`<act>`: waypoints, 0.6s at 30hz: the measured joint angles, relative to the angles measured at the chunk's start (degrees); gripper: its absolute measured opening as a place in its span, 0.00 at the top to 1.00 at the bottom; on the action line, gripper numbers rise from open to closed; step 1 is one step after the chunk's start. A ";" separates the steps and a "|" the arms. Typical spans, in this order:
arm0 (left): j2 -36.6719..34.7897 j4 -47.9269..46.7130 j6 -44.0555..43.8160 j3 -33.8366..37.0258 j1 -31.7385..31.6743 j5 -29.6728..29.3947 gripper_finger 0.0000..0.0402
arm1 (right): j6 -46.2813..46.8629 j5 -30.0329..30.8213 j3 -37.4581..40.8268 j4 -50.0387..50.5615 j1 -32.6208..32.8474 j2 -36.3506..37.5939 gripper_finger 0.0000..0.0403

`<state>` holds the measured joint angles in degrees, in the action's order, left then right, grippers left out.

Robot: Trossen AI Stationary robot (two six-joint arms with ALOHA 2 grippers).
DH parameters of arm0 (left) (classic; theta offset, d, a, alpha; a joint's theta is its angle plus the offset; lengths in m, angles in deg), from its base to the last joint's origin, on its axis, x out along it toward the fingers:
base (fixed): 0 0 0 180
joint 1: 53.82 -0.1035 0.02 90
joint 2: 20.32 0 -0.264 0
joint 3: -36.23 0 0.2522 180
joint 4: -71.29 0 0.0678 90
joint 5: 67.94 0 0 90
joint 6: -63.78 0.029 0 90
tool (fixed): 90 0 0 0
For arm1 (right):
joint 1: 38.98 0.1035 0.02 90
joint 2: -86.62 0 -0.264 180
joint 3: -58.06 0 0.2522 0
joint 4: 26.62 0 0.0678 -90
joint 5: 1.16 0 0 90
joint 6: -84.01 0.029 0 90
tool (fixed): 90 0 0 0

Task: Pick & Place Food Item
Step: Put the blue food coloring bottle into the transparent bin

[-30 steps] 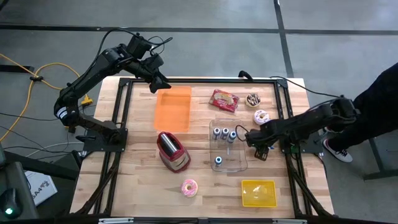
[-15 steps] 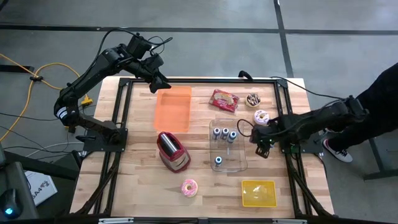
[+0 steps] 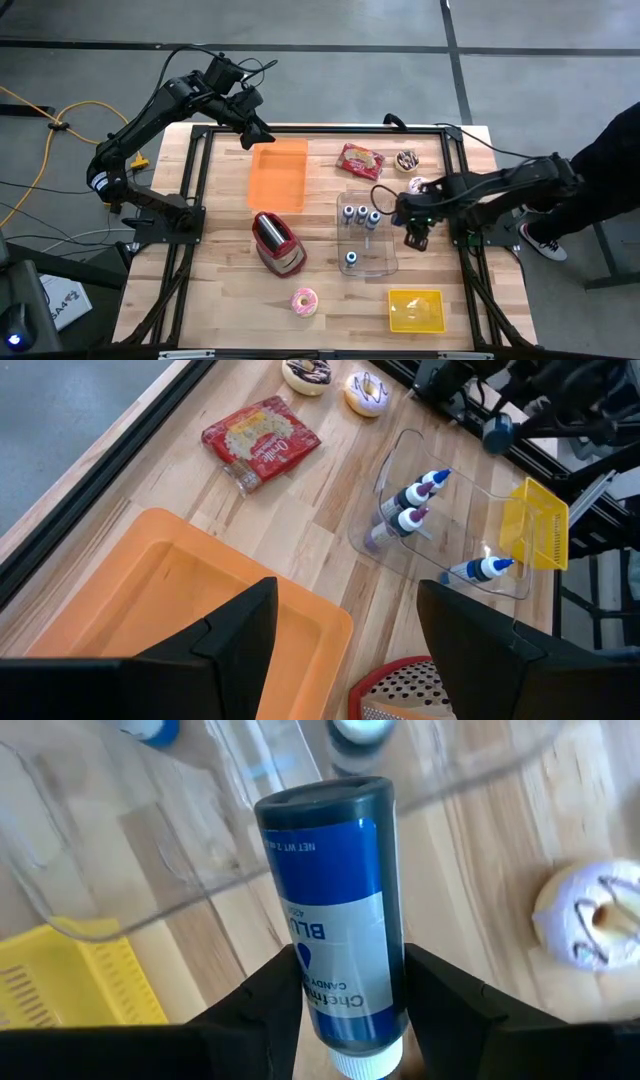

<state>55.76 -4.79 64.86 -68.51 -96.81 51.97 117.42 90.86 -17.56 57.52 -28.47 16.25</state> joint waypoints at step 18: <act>0.01 -0.02 0.00 0.00 0.01 0.00 0.42 | -10.78 0.63 -21.58 -0.31 0.01 -18.59 0.63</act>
<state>55.77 -4.82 64.86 -68.51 -96.80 51.97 106.64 91.49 -39.14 57.21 -28.47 -2.34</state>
